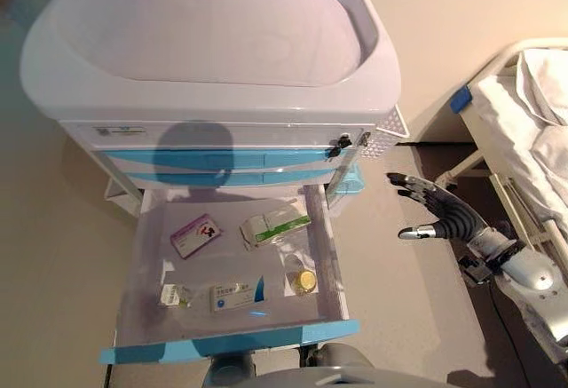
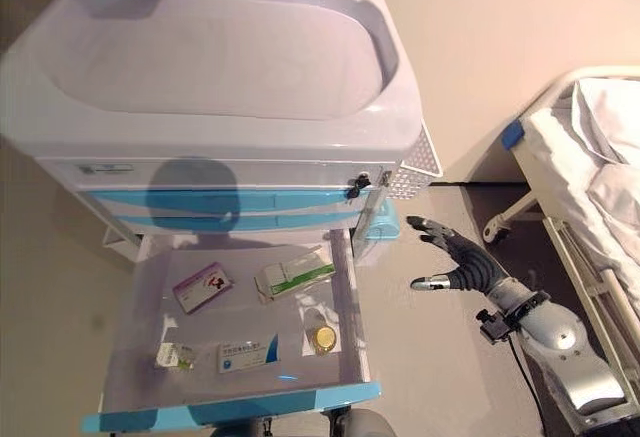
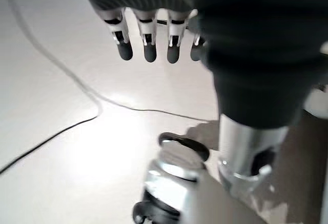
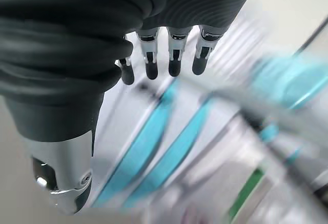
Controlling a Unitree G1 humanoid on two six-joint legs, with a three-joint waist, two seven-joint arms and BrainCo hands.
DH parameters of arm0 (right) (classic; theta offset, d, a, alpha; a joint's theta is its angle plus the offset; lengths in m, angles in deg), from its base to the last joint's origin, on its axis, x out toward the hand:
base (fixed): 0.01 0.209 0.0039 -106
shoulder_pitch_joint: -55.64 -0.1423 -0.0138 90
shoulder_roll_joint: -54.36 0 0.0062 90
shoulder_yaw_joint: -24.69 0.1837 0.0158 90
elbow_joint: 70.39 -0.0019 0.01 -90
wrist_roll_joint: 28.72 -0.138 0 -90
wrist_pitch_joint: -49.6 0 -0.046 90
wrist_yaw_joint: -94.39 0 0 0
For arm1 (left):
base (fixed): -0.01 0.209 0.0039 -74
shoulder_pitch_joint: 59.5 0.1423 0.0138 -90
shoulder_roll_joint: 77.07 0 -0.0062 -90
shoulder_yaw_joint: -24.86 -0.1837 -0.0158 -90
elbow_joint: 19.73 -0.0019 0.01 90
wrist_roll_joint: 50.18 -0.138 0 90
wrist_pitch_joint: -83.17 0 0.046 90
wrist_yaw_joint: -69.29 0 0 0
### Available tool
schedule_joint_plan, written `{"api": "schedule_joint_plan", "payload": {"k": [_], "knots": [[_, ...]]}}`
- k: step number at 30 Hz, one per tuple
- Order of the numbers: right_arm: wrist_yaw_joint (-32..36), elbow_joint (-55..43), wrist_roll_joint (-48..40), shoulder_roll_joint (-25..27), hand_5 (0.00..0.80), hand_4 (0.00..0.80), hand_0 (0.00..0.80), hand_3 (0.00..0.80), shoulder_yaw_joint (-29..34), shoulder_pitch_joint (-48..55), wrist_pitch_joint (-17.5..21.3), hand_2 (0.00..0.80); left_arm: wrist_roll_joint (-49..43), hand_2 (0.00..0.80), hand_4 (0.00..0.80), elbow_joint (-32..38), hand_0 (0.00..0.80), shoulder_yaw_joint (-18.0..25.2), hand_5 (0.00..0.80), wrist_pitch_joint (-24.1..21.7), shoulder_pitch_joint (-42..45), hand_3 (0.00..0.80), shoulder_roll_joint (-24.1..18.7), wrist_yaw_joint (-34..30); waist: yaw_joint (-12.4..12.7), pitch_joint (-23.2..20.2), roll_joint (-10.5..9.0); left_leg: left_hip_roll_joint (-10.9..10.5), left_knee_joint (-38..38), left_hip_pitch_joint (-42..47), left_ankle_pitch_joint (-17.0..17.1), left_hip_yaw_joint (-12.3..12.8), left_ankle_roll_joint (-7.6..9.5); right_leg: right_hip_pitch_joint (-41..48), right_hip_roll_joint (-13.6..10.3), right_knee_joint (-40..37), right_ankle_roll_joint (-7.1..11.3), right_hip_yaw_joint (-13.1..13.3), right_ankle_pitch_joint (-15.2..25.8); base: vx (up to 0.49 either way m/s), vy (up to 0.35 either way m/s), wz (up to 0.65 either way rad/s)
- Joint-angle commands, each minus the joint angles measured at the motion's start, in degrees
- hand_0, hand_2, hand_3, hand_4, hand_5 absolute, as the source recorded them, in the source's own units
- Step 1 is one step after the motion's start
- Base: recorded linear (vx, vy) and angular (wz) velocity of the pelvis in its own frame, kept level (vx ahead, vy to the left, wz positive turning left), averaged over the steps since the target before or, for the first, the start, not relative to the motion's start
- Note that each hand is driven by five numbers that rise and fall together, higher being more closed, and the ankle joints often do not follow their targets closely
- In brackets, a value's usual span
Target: Open the drawer and pick up the medicine
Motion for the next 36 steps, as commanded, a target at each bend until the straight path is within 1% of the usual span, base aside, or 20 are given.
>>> {"api": "schedule_joint_plan", "payload": {"k": [1, 4, 5, 6, 7, 8, 9, 10, 11, 13, 14, 15, 16, 17, 20, 21, 23, 24, 27, 36], "knots": [[3.53, -2.97, -7.96, 2.4, 0.0, 0.0, 0.0, 0.0, -6.49, -8.52, -0.86, 0.0, -2.38, 0.0, 0.0, -2.27, 0.0, 1.27, 0.0, 0.75, 0.21, 0.0, -0.83, -1.7, 2.89, 0.5, -2.18, -2.96, -1.27, -1.54, 1.03, -1.28, 0.6, -2.78, -1.76, 0.45, 3.9, -1.01, 4.79, 0.017, -0.03, 0.28], [2.64, -1.91, -7.65, 2.12, 0.0, 0.0, 0.0, 0.0, -10.22, -12.73, -1.23, 0.0, -2.52, 0.0, 0.0, -2.37, 0.0, 0.85, 0.0, 0.91, 0.55, 0.0, -0.51, -2.01, 3.3, 0.62, -2.13, -2.98, -1.08, -1.73, 1.13, -1.63, 0.47, -2.56, -1.81, 0.24, 3.86, -1.73, 4.81, 0.02, -0.039, 0.27], [2.09, -1.48, -5.91, 1.58, 0.0, 0.0, 0.0, 0.0, -14.17, -17.89, -1.23, 0.0, -2.41, 0.0, 0.0, -2.35, 0.0, 0.26, 0.0, 1.0, 0.73, 0.0, -0.21, -2.2, 3.96, 0.79, -2.03, -3.04, -0.96, -1.98, 1.3, -2.06, 0.36, -2.35, -1.84, 0.02, 3.85, -2.32, 4.86, 0.012, -0.027, 0.23], [2.08, -1.46, -5.91, 1.57, 0.0, 0.0, 0.0, 0.0, -14.21, -17.93, -1.22, 0.0, -2.41, 0.0, 0.0, -2.34, 0.0, 0.28, 0.0, 1.0, 0.73, 0.0, -0.2, -2.2, 3.92, 0.79, -2.03, -3.04, -0.96, -1.98, 1.3, -2.07, 0.36, -2.35, -1.84, 0.02, 3.85, -2.33, 4.86, 0.007, -0.048, 0.26], [0.75, 0.17, -3.95, -1.28, 0.0, 0.0, 0.0, 0.0, -17.2, -21.9, -1.41, 0.0, -2.38, 0.0, 0.0, -2.25, 0.0, -0.42, 0.0, 1.1, 0.67, 0.0, -0.2, -1.98, 4.95, 1.17, -1.76, -3.13, -1.02, -2.33, 1.58, -2.72, 0.32, -2.3, -1.88, -0.15, 3.79, -3.02, 4.92, -0.005, -0.022, 0.24], [0.73, 0.3, -3.93, -1.35, 0.0, 0.0, 0.0, 0.0, -17.4, -22.12, -1.36, 0.0, -2.38, 0.0, 0.0, -2.25, 0.0, -0.32, 0.0, 1.1, 0.68, 0.0, -0.19, -1.97, 4.82, 1.18, -1.79, -3.14, -1.03, -2.33, 1.59, -2.76, 0.31, -2.28, -1.88, -0.16, 3.79, -3.06, 4.92, -0.007, -0.039, 0.22], [-0.4, 1.55, -2.32, -4.56, 0.0, 0.0, 0.0, 0.0, -19.36, -24.97, -1.34, 0.0, -2.33, 0.0, 0.0, -2.27, 0.0, -0.8, 0.0, 1.13, 0.7, 0.0, -0.3, -1.69, 5.53, 1.5, -1.5, -3.23, -1.12, -2.53, 1.78, -3.23, 0.37, -2.23, -1.98, -0.2, 3.78, -3.49, 4.92, -0.002, -0.017, 0.19], [-0.41, 1.66, -2.29, -4.64, 0.0, 0.0, 0.0, 0.0, -19.51, -25.13, -1.3, 0.0, -2.33, 0.0, 0.0, -2.27, 0.0, -0.72, 0.0, 1.13, 0.7, 0.0, -0.3, -1.69, 5.44, 1.51, -1.53, -3.24, -1.12, -2.52, 1.79, -3.25, 0.37, -2.22, -1.99, -0.2, 3.78, -3.52, 4.91, -0.016, -0.033, 0.18], [-2.17, 3.88, 0.32, -8.89, 0.0, 0.0, 0.0, 0.0, -21.17, -27.06, -1.46, 0.0, -2.16, 0.0, 0.0, -2.05, 0.0, -1.16, 0.0, 1.15, 0.49, 0.0, -0.31, -1.22, 6.2, 2.09, -1.11, -3.39, -1.11, -2.89, 1.88, -3.79, 0.44, -2.34, -2.15, -0.17, 3.76, -3.88, 4.91, -0.02, -0.021, 0.13], [-3.86, 6.58, 3.54, -13.02, 0.0, 0.0, 0.0, 0.0, -22.58, -28.83, -1.64, 0.0, -1.84, 0.0, 0.0, -1.83, 0.0, -1.44, 0.0, 1.1, 0.28, 0.0, -0.31, -0.76, 6.64, 2.53, -0.68, -3.54, -0.99, -3.33, 1.99, -4.21, 0.5, -2.53, -2.32, -0.18, 3.77, -4.33, 4.95, -0.021, -0.017, 0.22], [-3.88, 6.69, 3.58, -13.11, 0.0, 0.0, 0.0, 0.0, -22.66, -28.94, -1.59, 0.0, -1.84, 0.0, 0.0, -1.83, 0.0, -1.38, 0.0, 1.1, 0.28, 0.0, -0.33, -0.76, 6.58, 2.54, -0.71, -3.55, -0.98, -3.34, 1.99, -4.22, 0.5, -2.52, -2.33, -0.18, 3.77, -4.35, 4.95, -0.02, -0.01, 0.2], [-5.49, 9.82, 8.24, -16.54, 0.0, 0.0, 0.0, 0.0, -24.0, -30.86, -1.49, 0.0, -1.57, 0.0, 0.0, -1.53, 0.0, -1.81, 0.0, 0.97, -0.08, 0.0, -0.25, -0.24, 7.14, 2.97, -0.29, -3.69, -0.85, -3.69, 2.07, -4.69, 0.59, -2.68, -2.46, -0.17, 3.71, -4.64, 4.99, -0.011, -0.007, 0.08], [-5.52, 9.95, 8.3, -16.64, 0.0, 0.0, 0.0, 0.0, -24.08, -30.96, -1.42, 0.0, -1.56, 0.0, 0.0, -1.53, 0.0, -1.76, 0.0, 0.97, -0.08, 0.0, -0.27, -0.24, 7.09, 2.99, -0.32, -3.69, -0.83, -3.69, 2.06, -4.7, 0.59, -2.67, -2.47, -0.16, 3.71, -4.65, 4.98, -0.024, -0.018, 0.11], [-8.25, 13.92, 14.23, -20.33, 0.0, 0.0, 0.0, 0.0, -24.81, -32.23, -1.76, 0.0, -0.39, 0.0, 0.0, -0.69, 0.0, -2.21, 0.0, 0.87, -0.68, 0.0, -0.02, 0.2, 7.64, 3.49, 0.19, -3.81, -0.71, -4.06, 2.24, -5.13, 0.66, -2.82, -2.6, -0.07, 3.66, -5.05, 4.96, -0.014, -0.012, 0.12], [-10.02, 17.33, 19.06, -23.52, 0.0, 0.0, 0.0, 0.0, -25.11, -32.73, -1.97, 0.0, 0.64, 0.0, 0.0, -0.17, 0.0, -2.28, 0.0, 0.89, -1.42, 0.0, -0.13, 0.65, 7.92, 3.96, 0.56, -3.94, -0.57, -4.47, 2.47, -5.6, 0.65, -2.98, -2.76, 0.1, 3.56, -5.5, 4.87, -0.021, -0.012, 0.14], [-12.91, 23.04, 23.61, -26.63, 0.0, 0.0, 0.0, 0.0, -24.6, -32.6, -2.19, 0.0, 1.54, 0.0, 0.0, 0.11, 0.0, -2.75, 0.0, 0.88, -1.99, 0.0, -0.09, 1.25, 8.25, 4.28, 0.92, -4.1, -0.57, -4.83, 2.68, -6.24, 0.69, -3.05, -2.93, 0.21, 3.49, -5.93, 4.81, -0.011, -0.009, 0.11], [-15.07, 25.66, 31.01, -27.67, 0.0, 0.0, 0.0, 0.0, -24.9, -34.12, -1.9, 0.0, 1.69, 0.0, 0.0, -0.11, 0.0, -2.99, 0.0, 1.21, -2.32, 0.0, -0.16, 1.58, 8.23, 4.43, 1.13, -4.26, -0.61, -5.12, 2.77, -6.73, 0.75, -3.12, -3.05, 0.22, 3.42, -6.23, 4.75, -0.009, -0.005, 0.13], [-15.13, 25.75, 31.1, -27.75, 0.0, 0.0, 0.0, 0.0, -24.94, -34.18, -1.85, 0.0, 1.7, 0.0, 0.0, -0.12, 0.0, -2.96, 0.0, 1.21, -2.35, 0.0, -0.17, 1.58, 8.19, 4.45, 1.12, -4.27, -0.6, -5.13, 2.77, -6.75, 0.75, -3.13, -3.06, 0.24, 3.42, -6.26, 4.74, -0.005, 0.002, 0.19], [-20.24, 31.96, 47.0, -27.86, 0.0, 0.0, 0.0, 0.0, -26.73, -37.19, -1.93, 0.0, 1.41, 0.0, 0.0, 0.22, 0.0, -4.01, 0.0, 1.0, -2.99, 0.0, -0.04, 1.7, 8.19, 5.08, 1.67, -4.42, -0.4, -5.74, 2.78, -7.06, 0.83, -3.68, -3.16, 0.6, 3.46, -6.28, 4.77, -0.023, 0.008, 0.13], [-21.29, 39.88, 54.17, -32.24, 0.0, 0.0, 0.0, 0.0, -29.67, -40.88, -3.88, 0.0, 2.34, 0.0, 0.0, 0.44, 0.0, -5.42, 0.0, 0.71, -3.68, 0.0, 0.33, 2.49, 8.52, 5.82, 2.13, -4.68, -0.23, -6.51, 2.92, -7.75, 1.03, -4.5, -3.39, 0.92, 3.26, -6.14, 4.86, 0.0, 0.0, 0.0]]}}
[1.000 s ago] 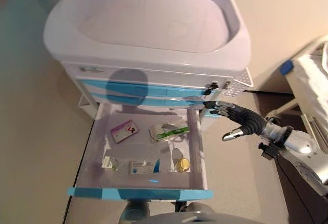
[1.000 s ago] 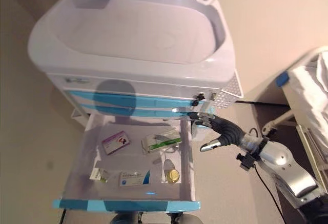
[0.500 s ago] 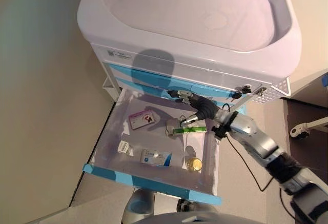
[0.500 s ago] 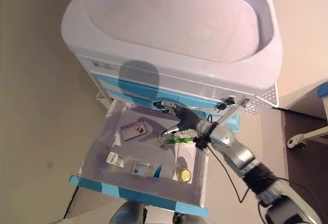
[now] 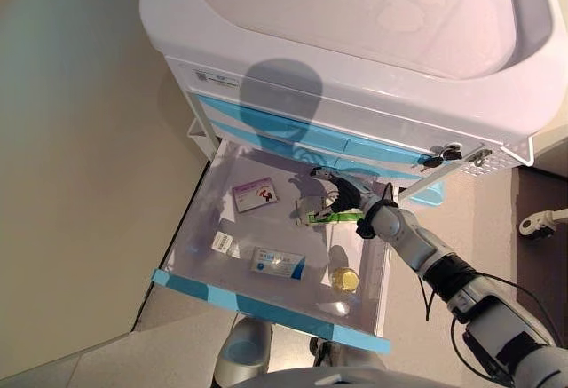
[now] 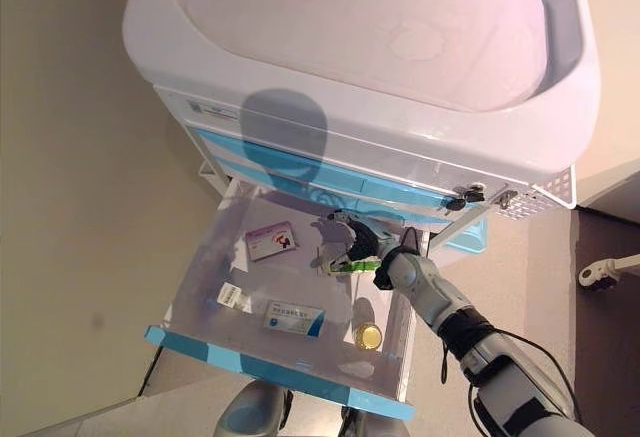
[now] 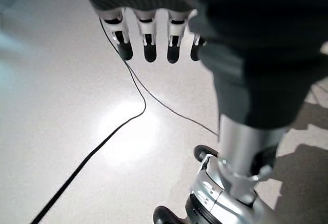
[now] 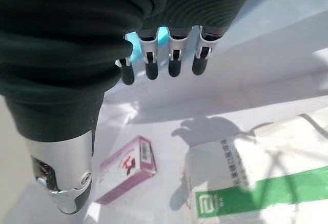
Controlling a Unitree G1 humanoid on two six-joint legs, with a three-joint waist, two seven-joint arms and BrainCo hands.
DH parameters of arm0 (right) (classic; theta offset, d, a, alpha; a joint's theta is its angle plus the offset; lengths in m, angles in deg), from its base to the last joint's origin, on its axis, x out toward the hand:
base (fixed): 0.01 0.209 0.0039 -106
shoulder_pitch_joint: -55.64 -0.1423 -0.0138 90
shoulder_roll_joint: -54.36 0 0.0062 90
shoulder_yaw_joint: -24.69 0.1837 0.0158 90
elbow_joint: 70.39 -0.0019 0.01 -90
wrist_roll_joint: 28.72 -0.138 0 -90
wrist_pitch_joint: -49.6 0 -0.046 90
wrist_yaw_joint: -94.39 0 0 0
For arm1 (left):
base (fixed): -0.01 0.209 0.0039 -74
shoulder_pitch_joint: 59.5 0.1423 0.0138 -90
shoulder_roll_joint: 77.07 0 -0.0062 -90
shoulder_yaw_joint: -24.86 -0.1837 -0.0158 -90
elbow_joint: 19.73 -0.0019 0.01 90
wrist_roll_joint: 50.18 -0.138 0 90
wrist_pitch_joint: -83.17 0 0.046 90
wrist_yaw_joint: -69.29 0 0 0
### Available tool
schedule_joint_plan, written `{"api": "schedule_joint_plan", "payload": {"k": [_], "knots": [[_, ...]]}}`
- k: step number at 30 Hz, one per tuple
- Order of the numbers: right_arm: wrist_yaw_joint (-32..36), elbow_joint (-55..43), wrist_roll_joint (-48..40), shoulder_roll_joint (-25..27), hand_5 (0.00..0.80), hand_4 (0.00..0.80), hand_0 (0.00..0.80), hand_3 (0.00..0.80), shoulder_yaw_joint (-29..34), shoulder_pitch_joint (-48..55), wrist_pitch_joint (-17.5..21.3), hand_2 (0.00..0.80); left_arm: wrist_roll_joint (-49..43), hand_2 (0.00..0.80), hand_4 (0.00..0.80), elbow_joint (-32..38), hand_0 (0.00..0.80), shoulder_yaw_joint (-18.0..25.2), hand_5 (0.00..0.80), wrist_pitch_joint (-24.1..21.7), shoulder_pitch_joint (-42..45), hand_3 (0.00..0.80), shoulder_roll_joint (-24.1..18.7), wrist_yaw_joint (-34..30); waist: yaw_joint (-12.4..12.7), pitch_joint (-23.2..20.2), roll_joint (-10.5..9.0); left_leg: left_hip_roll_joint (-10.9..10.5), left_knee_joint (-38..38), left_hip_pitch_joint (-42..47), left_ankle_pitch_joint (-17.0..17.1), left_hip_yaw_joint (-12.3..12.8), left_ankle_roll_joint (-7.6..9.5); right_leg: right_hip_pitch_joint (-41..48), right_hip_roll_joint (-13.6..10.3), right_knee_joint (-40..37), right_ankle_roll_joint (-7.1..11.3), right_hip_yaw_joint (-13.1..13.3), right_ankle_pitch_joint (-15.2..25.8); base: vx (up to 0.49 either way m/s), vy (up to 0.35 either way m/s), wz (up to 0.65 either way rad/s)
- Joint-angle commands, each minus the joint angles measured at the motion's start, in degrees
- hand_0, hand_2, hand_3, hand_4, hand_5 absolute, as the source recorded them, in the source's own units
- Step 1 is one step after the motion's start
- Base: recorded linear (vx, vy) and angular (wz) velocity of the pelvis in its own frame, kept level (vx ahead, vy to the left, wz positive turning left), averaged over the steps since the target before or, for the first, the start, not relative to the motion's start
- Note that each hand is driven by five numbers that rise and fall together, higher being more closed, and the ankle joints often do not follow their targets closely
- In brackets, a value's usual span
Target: Open the drawer and pick up the medicine
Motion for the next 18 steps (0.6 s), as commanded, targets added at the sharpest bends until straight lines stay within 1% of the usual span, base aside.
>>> {"api": "schedule_joint_plan", "payload": {"k": [1, 2, 3, 4, 6, 9, 18], "knots": [[-2.14, -1.85, 3.6, -0.65, 0.0, 0.0, 0.0, 0.0, -3.0, -3.94, 0.88, 0.0, 2.15, 0.0, 0.0, -1.7, 0.0, -1.61, 0.0, -0.18, -0.43, 0.0, -0.37, 1.26, 0.18, -0.81, -1.12, -3.3, 0.12, -1.41, 0.11, 0.35, 1.47, -4.33, -2.72, 2.7, 3.3, 2.32, 5.26, 0.0, 0.0, 0.0], [-2.14, -1.84, 3.6, -0.66, 0.0, 0.0, 0.0, 0.0, -3.01, -3.95, 0.89, 0.0, 2.15, 0.0, 0.0, -1.7, 0.0, -1.61, 0.0, -0.18, -0.44, 0.0, -0.37, 1.26, 0.18, -0.81, -1.12, -3.3, 0.12, -1.41, 0.11, 0.35, 1.47, -4.33, -2.72, 2.71, 3.3, 2.32, 5.26, 0.0, 0.0, 0.0], [-2.66, -0.57, 6.09, -0.39, 0.0, 0.0, 0.0, 0.0, -3.83, -5.01, 0.69, 0.0, 2.2, 0.0, 0.0, -1.58, 0.0, -1.96, 0.0, -0.26, -0.42, 0.0, -0.29, 1.26, 0.15, -0.57, -1.06, -3.33, 0.17, -1.58, 0.12, 0.31, 1.47, -4.53, -2.69, 2.7, 3.31, 2.32, 5.34, 0.0, 0.0, 0.0], [-2.72, -0.48, 6.12, -0.43, 0.0, 0.0, 0.0, 0.0, -3.87, -5.07, 0.73, 0.0, 2.2, 0.0, 0.0, -1.58, 0.0, -1.93, 0.0, -0.26, -0.44, 0.0, -0.27, 1.27, 0.12, -0.55, -1.06, -3.33, 0.19, -1.59, 0.12, 0.3, 1.47, -4.54, -2.69, 2.71, 3.31, 2.32, 5.34, 0.0, 0.0, 0.0], [-3.44, 1.59, 8.92, -0.29, 0.0, 0.0, 0.0, 0.0, -4.89, -6.48, 0.72, 0.0, 2.32, 0.0, 0.0, -1.51, 0.0, -2.39, 0.0, -0.35, -0.57, 0.0, -0.13, 1.14, 0.15, -0.21, -0.95, -3.37, 0.26, -1.79, 0.15, 0.23, 1.47, -4.85, -2.68, 2.9, 3.28, 2.43, 5.31, 0.0, 0.0, 0.0], [-3.39, 4.39, 12.6, 0.37, 0.0, 0.0, 0.0, 0.0, -7.35, -9.66, 0.45, 0.0, 2.58, 0.0, 0.0, -1.19, 0.0, -3.33, 0.0, -0.47, -1.1, 0.0, -0.3, 0.75, 0.43, 0.59, -0.75, -3.48, 0.48, -2.51, 0.38, -0.03, 1.44, -5.61, -2.9, 3.45, 3.2, 2.35, 5.27, -0.022, -0.01, 0.0], [-4.18, 10.25, 17.85, 0.32, 0.0, 0.0, 0.0, 0.0, -11.28, -13.42, -0.51, 0.0, 3.25, 0.0, 0.0, -1.26, 0.0, -4.89, 0.0, -0.65, -2.31, 0.0, -0.21, 0.65, 0.63, 1.68, -0.4, -3.6, 0.19, -3.72, 1.12, -0.69, 1.31, -6.78, -3.2, 3.9, 3.07, 2.02, 5.44, -0.015, -0.008, 0.05]]}}
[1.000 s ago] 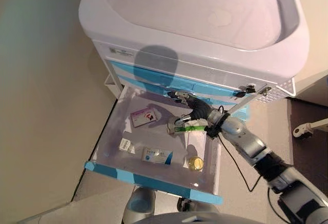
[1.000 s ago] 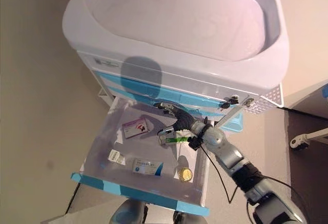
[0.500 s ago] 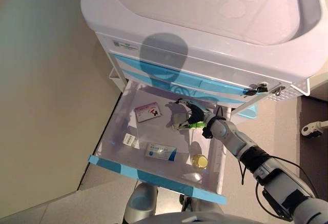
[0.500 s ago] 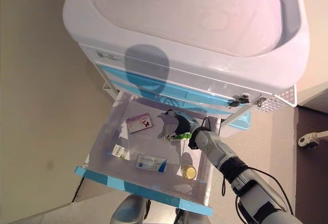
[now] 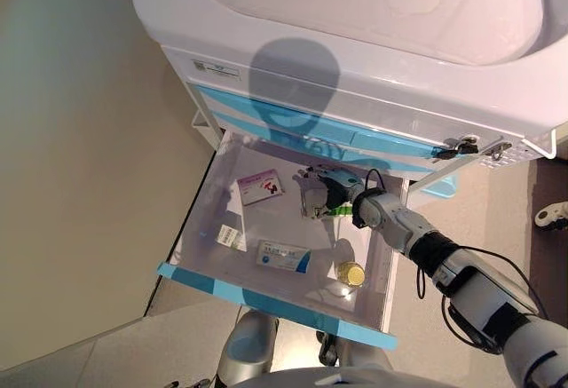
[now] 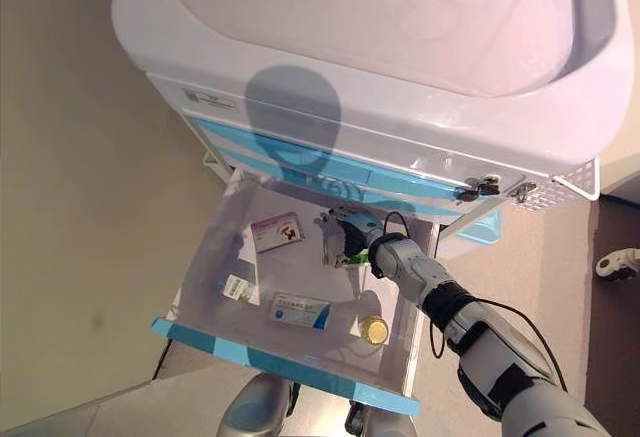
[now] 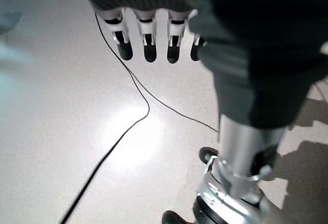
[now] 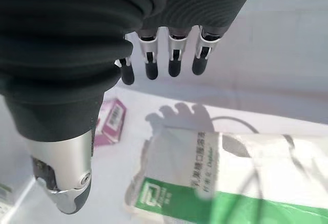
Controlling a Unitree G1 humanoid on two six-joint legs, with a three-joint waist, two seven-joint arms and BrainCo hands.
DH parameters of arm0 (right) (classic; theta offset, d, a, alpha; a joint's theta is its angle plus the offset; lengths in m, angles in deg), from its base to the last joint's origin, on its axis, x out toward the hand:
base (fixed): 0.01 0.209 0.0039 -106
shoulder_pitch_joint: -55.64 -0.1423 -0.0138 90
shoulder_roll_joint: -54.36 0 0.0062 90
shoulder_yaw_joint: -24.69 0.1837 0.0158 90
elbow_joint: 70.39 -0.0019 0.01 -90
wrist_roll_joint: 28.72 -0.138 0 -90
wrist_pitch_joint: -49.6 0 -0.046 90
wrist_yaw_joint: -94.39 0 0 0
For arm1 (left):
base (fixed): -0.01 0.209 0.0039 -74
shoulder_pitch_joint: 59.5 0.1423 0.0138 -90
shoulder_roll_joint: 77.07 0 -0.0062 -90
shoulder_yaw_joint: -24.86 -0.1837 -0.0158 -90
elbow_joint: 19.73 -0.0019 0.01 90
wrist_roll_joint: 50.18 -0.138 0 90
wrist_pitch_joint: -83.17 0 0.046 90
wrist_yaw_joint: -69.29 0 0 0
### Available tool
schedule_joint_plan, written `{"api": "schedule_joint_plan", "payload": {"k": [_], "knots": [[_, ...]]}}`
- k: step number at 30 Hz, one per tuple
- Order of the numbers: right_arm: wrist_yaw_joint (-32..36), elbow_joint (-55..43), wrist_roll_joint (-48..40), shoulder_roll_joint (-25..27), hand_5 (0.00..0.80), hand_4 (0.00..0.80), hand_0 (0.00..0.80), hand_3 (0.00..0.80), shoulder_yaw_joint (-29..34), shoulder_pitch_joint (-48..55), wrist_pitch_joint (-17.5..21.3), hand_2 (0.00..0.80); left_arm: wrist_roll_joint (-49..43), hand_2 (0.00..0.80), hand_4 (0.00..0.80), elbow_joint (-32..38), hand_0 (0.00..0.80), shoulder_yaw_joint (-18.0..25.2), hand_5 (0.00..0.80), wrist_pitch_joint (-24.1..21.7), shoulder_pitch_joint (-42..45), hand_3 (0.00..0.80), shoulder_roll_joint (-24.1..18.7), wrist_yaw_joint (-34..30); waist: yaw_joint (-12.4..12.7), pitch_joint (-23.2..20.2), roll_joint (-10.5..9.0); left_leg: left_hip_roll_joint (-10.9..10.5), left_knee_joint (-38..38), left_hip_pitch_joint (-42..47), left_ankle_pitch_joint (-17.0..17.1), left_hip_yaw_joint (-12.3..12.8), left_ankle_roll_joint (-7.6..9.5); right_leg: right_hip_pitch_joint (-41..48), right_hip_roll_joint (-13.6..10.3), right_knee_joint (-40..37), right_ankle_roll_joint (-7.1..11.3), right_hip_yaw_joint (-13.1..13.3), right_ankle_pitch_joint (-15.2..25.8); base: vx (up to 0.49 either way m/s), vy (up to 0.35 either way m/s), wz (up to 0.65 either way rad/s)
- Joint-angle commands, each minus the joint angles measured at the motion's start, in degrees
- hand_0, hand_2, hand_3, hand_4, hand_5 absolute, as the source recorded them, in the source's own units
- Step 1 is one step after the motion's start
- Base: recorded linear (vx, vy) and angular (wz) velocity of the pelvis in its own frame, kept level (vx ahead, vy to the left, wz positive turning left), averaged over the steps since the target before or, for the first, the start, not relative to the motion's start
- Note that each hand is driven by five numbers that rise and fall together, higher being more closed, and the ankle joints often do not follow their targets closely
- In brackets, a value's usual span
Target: Open the drawer and pick up the medicine
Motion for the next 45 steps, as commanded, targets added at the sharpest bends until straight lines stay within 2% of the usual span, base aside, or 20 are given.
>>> {"api": "schedule_joint_plan", "payload": {"k": [1, 2, 3, 6, 14, 21, 28, 29, 30, 31, 45], "knots": [[-1.99, 0.44, 3.16, -0.5, 0.0, 0.0, 0.0, 0.0, -2.89, -3.16, -0.6, 0.0, 2.71, 0.0, 0.0, -1.87, 0.0, -1.23, 0.0, -0.1, -0.96, 0.0, -0.27, 0.54, 0.54, -0.09, -2.18, -3.53, -0.3, -0.84, 0.62, 0.53, 1.51, -4.43, -3.19, 3.3, 3.11, 2.42, 5.49, -0.013, -0.012, 0.09], [-2.06, 0.55, 3.17, -0.57, 0.0, 0.0, 0.0, 0.0, -2.92, -3.2, -0.57, 0.0, 2.72, 0.0, 0.0, -1.87, 0.0, -1.21, 0.0, -0.11, -0.97, 0.0, -0.27, 0.55, 0.5, -0.1, -2.19, -3.54, -0.29, -0.88, 0.62, 0.5, 1.51, -4.46, -3.19, 3.32, 3.11, 2.4, 5.48, -0.023, -0.002, 0.05], [-1.86, 4.35, 5.64, -1.89, 0.0, 0.0, 0.0, 0.0, -4.48, -4.01, -2.25, 0.0, 4.01, 0.0, 0.0, -1.68, 0.0, -3.1, 0.0, -0.46, -3.49, 0.0, 1.09, 1.22, -0.15, 0.08, -2.12, -3.42, -0.35, -1.18, 0.68, 0.81, 1.49, -4.86, -3.21, 3.43, 3.08, 2.66, 5.55, -0.015, 0.008, 0.03], [-2.81, 11.55, 5.51, -3.8, 0.0, 0.0, 0.0, 0.0, -5.75, -6.92, -3.81, 0.0, 5.89, 0.0, 0.0, -1.01, 0.0, -4.76, 0.0, 0.01, -4.75, 0.0, 2.16, 1.96, 0.08, 0.49, -1.78, -3.42, -0.39, -1.61, 0.93, 0.81, 1.48, -5.45, -3.29, 3.65, 2.92, 2.81, 5.62, 0.0, 0.0, 0.0], [-5.24, 23.77, 3.96, -5.74, 0.0, 0.0, 0.0, 0.0, -5.04, -7.55, -5.49, 0.0, 7.35, 0.0, 0.0, -0.14, 0.0, -7.45, 0.0, -0.3, -4.85, 0.0, 2.85, 2.33, 0.74, 1.3, -0.4, -3.77, -0.64, -2.5, 1.69, 0.41, 1.46, -6.38, -3.66, 3.93, 2.83, 2.21, 6.0, 0.0, -0.001, 0.01], [-7.3, 31.39, 2.81, -2.27, 0.0, 0.0, 0.0, 0.0, -3.49, -8.13, -5.92, 0.0, 7.16, 0.0, 0.0, 0.54, 0.0, -9.02, 0.0, -0.9, -4.06, 0.0, 2.89, 2.28, 1.49, 1.88, 1.38, -4.15, -0.66, -3.47, 2.09, 0.16, 1.41, -7.42, -3.96, 3.95, 2.93, 2.3, 6.31, -0.005, 0.002, 0.09], [-7.92, 33.31, 2.76, 0.55, 0.0, 0.0, 0.0, 0.0, -2.97, -8.69, -6.12, 0.0, 7.24, 0.0, 0.0, 1.24, 0.0, -9.79, 0.0, -1.21, -3.72, 0.0, 2.84, 1.91, 2.01, 2.75, 2.74, -4.23, -1.03, -4.53, 2.71, 0.03, 1.36, -8.73, -4.19, 4.13, 3.04, 2.34, 6.59, -0.004, 0.0, 0.01], [-7.55, 33.81, 3.33, 1.16, 0.16, 0.16, 0.16, 0.16, -3.18, -8.76, -6.2, 0.16, 7.29, 0.0, 0.0, 1.56, 0.0, -10.08, 0.0, -1.25, -3.52, 0.0, 2.99, 1.83, 2.13, 2.99, 3.01, -4.27, -1.23, -4.68, 2.82, 0.07, 1.43, -8.99, -4.22, 4.14, 3.08, 2.44, 6.68, 0.0, 0.0, 0.0], [-7.55, 33.81, 3.33, 1.17, 0.16, 0.16, 0.16, 0.16, -3.18, -8.76, -6.2, 0.16, 7.29, 0.0, 0.0, 1.57, 0.0, -10.09, 0.0, -1.25, -3.52, 0.0, 3.0, 1.83, 2.14, 2.99, 3.02, -4.27, -1.23, -4.69, 2.82, 0.08, 1.43, -9.0, -4.22, 4.14, 3.08, 2.45, 6.69, 0.0, 0.0, 0.0], [-7.22, 34.2, 4.11, 1.68, 0.8, 0.8, 0.8, 0.8, -3.56, -8.78, -6.26, 0.8, 7.52, 0.0, 0.0, 1.77, 0.0, -10.18, 0.0, -1.32, -3.35, 0.0, 3.03, 1.75, 2.19, 3.2, 3.31, -4.29, -1.34, -4.91, 2.91, 0.05, 1.47, -9.35, -4.28, 4.17, 3.11, 2.52, 6.76, 0.0, 0.0, 0.0], [-7.55, 29.91, 4.82, 3.15, 0.8, 0.8, 0.8, 0.8, -4.08, -8.95, -6.45, 0.8, 10.19, 0.0, 0.0, 2.05, 0.0, -9.3, 0.0, -1.35, -5.22, 0.0, 3.53, 2.4, 1.31, 4.83, 3.67, -4.5, -2.09, -5.84, 3.58, -0.22, 1.71, -11.41, -4.74, 5.43, 3.0, 3.24, 6.64, 0.0, 0.0, 0.0]]}}
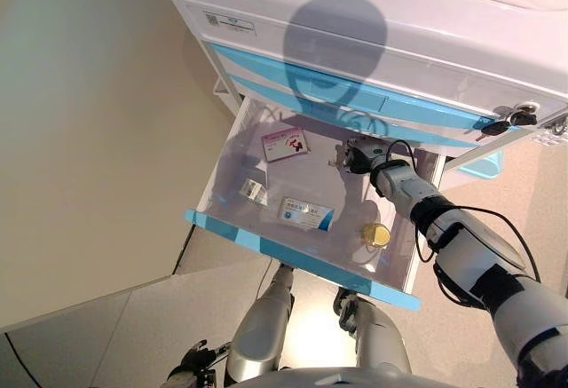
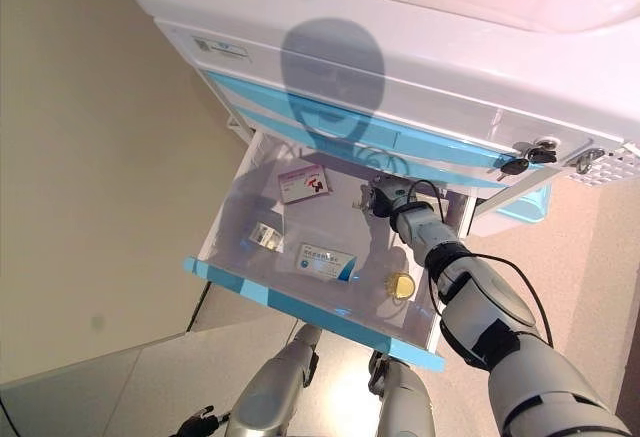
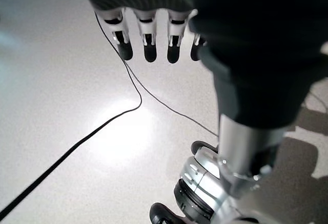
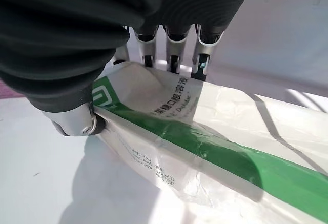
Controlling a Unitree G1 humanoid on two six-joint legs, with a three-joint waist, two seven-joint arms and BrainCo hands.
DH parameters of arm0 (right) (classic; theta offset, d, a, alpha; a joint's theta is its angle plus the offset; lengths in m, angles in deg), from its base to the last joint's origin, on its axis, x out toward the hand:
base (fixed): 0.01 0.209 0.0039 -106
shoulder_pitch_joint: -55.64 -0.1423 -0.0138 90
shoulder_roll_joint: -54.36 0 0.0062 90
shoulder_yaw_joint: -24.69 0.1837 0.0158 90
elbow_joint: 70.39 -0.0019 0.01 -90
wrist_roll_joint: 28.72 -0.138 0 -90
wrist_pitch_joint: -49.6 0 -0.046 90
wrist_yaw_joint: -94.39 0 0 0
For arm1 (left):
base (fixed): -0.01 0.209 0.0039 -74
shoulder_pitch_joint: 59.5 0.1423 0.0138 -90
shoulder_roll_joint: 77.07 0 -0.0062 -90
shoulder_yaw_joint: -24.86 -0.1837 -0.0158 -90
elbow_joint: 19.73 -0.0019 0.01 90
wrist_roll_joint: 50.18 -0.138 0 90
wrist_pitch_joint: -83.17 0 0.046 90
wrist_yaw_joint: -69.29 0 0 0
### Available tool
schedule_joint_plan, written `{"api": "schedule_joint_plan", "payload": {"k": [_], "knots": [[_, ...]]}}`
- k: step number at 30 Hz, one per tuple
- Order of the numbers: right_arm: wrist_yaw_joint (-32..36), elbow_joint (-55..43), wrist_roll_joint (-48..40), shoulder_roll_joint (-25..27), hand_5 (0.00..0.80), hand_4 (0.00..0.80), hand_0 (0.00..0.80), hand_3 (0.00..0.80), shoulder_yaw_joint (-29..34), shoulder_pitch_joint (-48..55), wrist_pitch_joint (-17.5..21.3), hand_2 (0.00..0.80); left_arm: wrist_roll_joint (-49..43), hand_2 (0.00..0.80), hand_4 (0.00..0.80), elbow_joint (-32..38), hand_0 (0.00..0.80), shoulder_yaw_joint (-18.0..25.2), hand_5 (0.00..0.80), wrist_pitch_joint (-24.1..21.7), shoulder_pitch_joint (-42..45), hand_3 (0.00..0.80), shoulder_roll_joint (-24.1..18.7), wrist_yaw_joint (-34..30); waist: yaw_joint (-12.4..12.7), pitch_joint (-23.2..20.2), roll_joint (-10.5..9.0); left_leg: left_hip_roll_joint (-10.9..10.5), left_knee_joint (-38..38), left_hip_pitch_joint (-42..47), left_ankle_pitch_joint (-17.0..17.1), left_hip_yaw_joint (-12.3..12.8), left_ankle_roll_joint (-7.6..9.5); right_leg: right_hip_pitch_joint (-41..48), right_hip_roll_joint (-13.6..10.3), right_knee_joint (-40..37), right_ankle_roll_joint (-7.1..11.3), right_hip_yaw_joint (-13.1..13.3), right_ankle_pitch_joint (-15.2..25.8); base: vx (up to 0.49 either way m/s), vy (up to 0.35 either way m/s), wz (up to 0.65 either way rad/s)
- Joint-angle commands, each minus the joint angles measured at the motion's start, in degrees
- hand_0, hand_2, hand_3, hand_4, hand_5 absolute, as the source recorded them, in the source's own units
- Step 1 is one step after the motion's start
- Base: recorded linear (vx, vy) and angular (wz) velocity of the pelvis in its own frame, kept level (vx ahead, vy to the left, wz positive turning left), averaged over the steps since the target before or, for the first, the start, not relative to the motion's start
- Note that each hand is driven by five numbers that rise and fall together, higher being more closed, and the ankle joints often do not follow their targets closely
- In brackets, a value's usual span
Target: Open the drawer and pick up the medicine
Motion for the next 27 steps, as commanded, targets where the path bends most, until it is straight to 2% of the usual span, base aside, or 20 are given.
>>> {"api": "schedule_joint_plan", "payload": {"k": [1, 6, 9, 12, 15, 16, 19, 22, 27], "knots": [[3.37, 3.33, 0.21, 5.33, 0.8, 0.8, 0.8, 0.8, -2.1, 5.02, -3.53, 0.8, 1.76, 0.0, 0.0, -1.27, 0.0, 0.29, 0.0, 0.27, -0.3, 0.0, 0.3, 1.15, -0.32, 2.98, -0.36, -3.94, -1.87, 1.17, 0.17, 1.83, 3.0, 1.96, -2.06, -10.17, 4.3, 3.54, 12.14, 0.0, 0.0, 0.0], [4.55, -3.3, -3.94, 4.17, 0.8, 0.8, 0.8, 0.8, -1.58, 4.25, -2.79, 0.8, 2.74, 0.0, 0.0, -1.65, 0.0, 1.6, 0.0, 0.39, -1.17, 0.0, -0.11, 1.62, -1.03, 2.98, -1.42, -3.69, -1.65, 1.36, -0.2, 2.38, 3.23, 1.59, -1.81, -9.86, 4.24, 4.58, 12.21, -0.004, 0.003, -0.01], [6.81, -10.92, -11.0, 2.54, 0.8, 0.8, 0.8, 0.8, -0.51, 4.82, -1.71, 0.8, 3.63, 0.0, 0.0, -2.12, 0.0, 2.9, 0.0, 0.56, -2.52, 0.0, -0.71, 1.94, -1.74, 3.21, -2.32, -3.3, -1.72, 1.68, -0.38, 2.95, 3.39, 1.35, -1.62, -9.56, 4.13, 5.37, 12.23, -0.018, 0.015, -0.09], [8.18, -15.11, -14.44, 1.85, 0.8, 0.8, 0.8, 0.8, -0.05, 5.84, -1.02, 0.8, 3.71, 0.0, 0.0, -2.33, 0.0, 3.33, 0.0, 0.7, -2.87, 0.0, -0.96, 1.82, -2.07, 3.33, -2.66, -3.16, -1.72, 1.77, -0.42, 3.17, 3.44, 1.23, -1.55, -9.41, 4.1, 5.71, 12.2, -0.01, 0.007, -0.1], [11.69, -20.4, -19.52, 0.28, 0.8, 0.8, 0.8, 0.8, -0.31, 8.18, 0.17, 0.8, 3.89, 0.0, 0.0, -2.5, 0.0, 4.09, 0.0, 0.86, -3.04, 0.0, -1.32, 1.5, -2.51, 3.48, -2.96, -3.02, -1.73, 2.0, -0.5, 3.57, 3.5, 1.19, -1.51, -9.3, 4.05, 5.98, 12.14, -0.006, 0.017, -0.15], [15.35, -23.22, -23.51, -0.65, 0.8, 0.8, 0.8, 0.8, -0.9, 10.31, 0.7, 0.8, 3.76, 0.0, 0.0, -2.58, 0.0, 4.83, 0.0, 0.88, -2.97, 0.0, -1.86, 1.01, -2.78, 3.56, -3.08, -2.97, -1.79, 2.12, -0.52, 3.68, 3.53, 1.15, -1.5, -9.33, 4.01, 6.19, 12.08, -0.006, 0.016, -0.04], [17.28, -24.9, -25.01, -2.68, 0.8, 0.8, 0.8, 0.8, -1.85, 11.1, 0.24, 0.8, 3.95, 0.0, 0.0, -2.53, 0.0, 4.93, 0.0, 0.98, -2.63, 0.0, -2.15, 0.74, -2.85, 3.6, -3.16, -2.94, -1.8, 2.16, -0.5, 3.85, 3.54, 1.12, -1.45, -9.35, 3.99, 6.35, 12.11, -0.007, 0.014, -0.11], [21.96, -25.26, -29.32, -4.99, 0.8, 0.8, 0.8, 0.8, -3.63, 11.28, 0.39, 0.8, 3.8, 0.0, 0.0, -2.15, 0.0, 5.36, 0.0, 0.96, -1.92, 0.0, -3.05, -0.09, -2.64, 3.57, -3.27, -2.81, -1.82, 2.21, -0.49, 4.22, 3.61, 1.09, -1.22, -9.6, 3.97, 6.73, 12.21, -0.007, 0.013, -0.18], [25.73, -30.71, -32.64, -3.35, 0.8, 0.8, 0.8, 0.8, -5.13, 10.81, 0.6, 0.8, 3.64, 0.0, 0.0, -1.75, 0.0, 6.15, 0.0, 0.85, -1.47, 0.0, -4.15, -1.15, -2.63, 3.3, -3.71, -2.73, -1.66, 2.49, -0.59, 4.6, 3.51, 1.22, -1.05, -9.54, 3.91, 6.7, 12.12, -0.003, 0.002, -0.04]]}}
